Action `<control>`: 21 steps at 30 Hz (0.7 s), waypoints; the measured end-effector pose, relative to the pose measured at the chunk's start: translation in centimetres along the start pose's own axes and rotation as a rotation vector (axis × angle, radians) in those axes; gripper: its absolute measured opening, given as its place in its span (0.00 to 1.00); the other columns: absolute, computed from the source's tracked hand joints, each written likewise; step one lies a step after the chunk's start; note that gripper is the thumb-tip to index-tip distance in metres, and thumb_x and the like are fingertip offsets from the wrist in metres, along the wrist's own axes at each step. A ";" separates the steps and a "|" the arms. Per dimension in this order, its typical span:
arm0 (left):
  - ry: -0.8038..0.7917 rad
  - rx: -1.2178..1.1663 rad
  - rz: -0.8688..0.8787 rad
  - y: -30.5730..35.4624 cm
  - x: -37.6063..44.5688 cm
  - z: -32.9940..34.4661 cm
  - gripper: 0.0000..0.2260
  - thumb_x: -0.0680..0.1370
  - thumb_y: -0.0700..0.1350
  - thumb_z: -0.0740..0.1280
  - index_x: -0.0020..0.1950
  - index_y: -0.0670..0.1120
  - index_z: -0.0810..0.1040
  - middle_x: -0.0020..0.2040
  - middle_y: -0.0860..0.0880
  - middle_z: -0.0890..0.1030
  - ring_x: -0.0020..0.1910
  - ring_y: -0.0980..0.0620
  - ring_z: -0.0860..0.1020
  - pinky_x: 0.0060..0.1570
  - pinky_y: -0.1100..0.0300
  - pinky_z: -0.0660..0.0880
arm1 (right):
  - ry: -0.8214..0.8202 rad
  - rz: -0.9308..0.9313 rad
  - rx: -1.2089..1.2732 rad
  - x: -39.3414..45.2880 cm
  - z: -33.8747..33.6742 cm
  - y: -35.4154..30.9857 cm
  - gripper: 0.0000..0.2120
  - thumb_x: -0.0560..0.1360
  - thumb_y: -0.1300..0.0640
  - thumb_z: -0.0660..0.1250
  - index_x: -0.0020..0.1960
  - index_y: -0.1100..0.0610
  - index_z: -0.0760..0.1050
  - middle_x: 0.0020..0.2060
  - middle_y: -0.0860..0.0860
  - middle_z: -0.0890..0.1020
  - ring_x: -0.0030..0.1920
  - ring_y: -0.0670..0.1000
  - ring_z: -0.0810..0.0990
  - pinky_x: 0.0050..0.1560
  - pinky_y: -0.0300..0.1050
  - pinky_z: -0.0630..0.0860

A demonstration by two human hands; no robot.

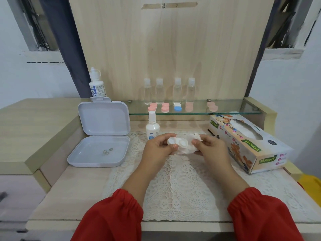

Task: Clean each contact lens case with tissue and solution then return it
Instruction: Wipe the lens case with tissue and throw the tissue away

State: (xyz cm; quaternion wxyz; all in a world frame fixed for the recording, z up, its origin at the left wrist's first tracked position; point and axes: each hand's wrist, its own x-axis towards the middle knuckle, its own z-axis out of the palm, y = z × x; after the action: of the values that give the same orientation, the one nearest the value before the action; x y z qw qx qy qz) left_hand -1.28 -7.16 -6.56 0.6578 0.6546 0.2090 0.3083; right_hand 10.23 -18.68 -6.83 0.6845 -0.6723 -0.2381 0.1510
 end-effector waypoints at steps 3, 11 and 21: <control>-0.020 0.008 -0.012 -0.1 0.0 -0.1 0.15 0.73 0.31 0.70 0.58 0.44 0.80 0.47 0.43 0.84 0.43 0.50 0.83 0.47 0.61 0.80 | -0.061 -0.142 -0.125 -0.6 0.0 -0.1 0.07 0.77 0.57 0.68 0.48 0.47 0.83 0.41 0.47 0.86 0.44 0.48 0.84 0.50 0.46 0.80; -0.160 0.041 -0.010 0.2 -0.7 0.2 0.15 0.74 0.28 0.67 0.53 0.46 0.81 0.46 0.45 0.83 0.41 0.55 0.83 0.42 0.63 0.79 | -0.168 -0.272 -0.354 -0.7 -0.1 0.4 0.14 0.71 0.67 0.72 0.44 0.47 0.84 0.39 0.38 0.83 0.43 0.36 0.82 0.46 0.29 0.75; -0.153 0.042 0.036 0.5 -0.9 0.4 0.15 0.73 0.29 0.68 0.49 0.49 0.81 0.44 0.46 0.84 0.40 0.54 0.82 0.43 0.63 0.79 | -0.090 -0.501 -0.635 -0.6 0.7 0.8 0.08 0.70 0.63 0.72 0.43 0.52 0.78 0.38 0.46 0.76 0.39 0.43 0.74 0.40 0.40 0.73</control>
State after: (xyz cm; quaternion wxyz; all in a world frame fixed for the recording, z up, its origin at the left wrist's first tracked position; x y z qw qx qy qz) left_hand -1.67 -8.07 -6.14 0.6525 0.6934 0.1528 0.2648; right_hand 9.46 -18.37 -7.73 0.4473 -0.7642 -0.4589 -0.0724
